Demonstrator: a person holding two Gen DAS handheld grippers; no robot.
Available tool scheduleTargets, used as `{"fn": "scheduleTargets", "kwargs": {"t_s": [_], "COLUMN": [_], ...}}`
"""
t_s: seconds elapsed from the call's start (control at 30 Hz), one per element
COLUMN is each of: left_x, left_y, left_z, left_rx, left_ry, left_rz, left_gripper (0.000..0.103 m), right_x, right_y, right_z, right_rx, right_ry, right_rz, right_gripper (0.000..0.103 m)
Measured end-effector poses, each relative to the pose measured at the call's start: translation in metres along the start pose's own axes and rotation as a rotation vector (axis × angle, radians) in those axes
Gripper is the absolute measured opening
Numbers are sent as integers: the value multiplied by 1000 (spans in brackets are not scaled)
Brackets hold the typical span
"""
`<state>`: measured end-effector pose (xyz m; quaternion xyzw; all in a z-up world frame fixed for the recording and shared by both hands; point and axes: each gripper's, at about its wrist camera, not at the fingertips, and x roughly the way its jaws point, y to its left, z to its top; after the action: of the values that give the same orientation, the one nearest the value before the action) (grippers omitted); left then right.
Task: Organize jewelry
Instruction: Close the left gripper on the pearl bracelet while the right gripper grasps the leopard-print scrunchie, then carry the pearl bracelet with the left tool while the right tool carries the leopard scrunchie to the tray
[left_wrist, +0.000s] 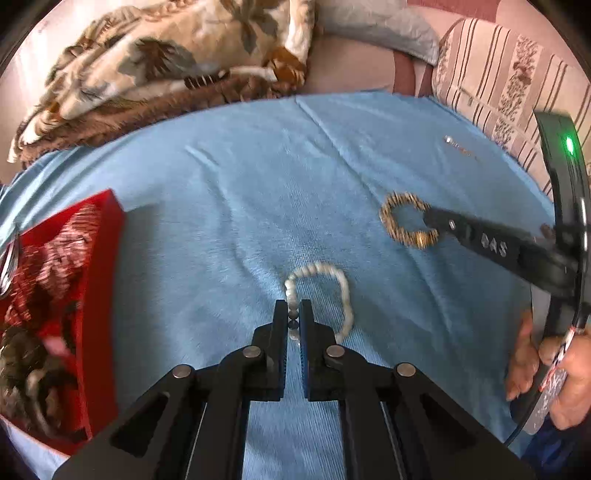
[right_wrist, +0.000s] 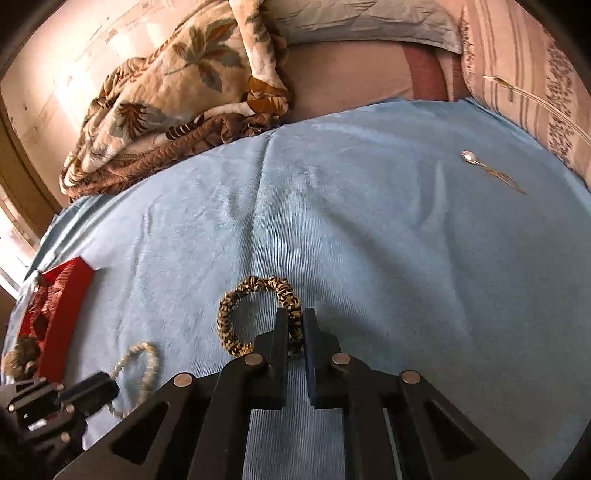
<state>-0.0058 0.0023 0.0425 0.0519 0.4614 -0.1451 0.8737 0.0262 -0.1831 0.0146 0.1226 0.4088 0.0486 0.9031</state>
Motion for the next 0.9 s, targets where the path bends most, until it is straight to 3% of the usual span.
{"fn": "scheduleTargets", "kwargs": {"t_s": [0.4, 0.9], "left_x": [-79, -134], "left_y": [9, 22], "left_z": [-24, -49], "left_rx": [-114, -135], "left_ry": [-83, -171], "left_rz": [-56, 66], "left_gripper": [5, 6], "right_x": [-80, -116], "right_y": [3, 28], "right_z": [-52, -81], "right_rx": [61, -1], "right_ry": [-81, -113], "right_rz": [67, 44], "right_gripper": [8, 8]}}
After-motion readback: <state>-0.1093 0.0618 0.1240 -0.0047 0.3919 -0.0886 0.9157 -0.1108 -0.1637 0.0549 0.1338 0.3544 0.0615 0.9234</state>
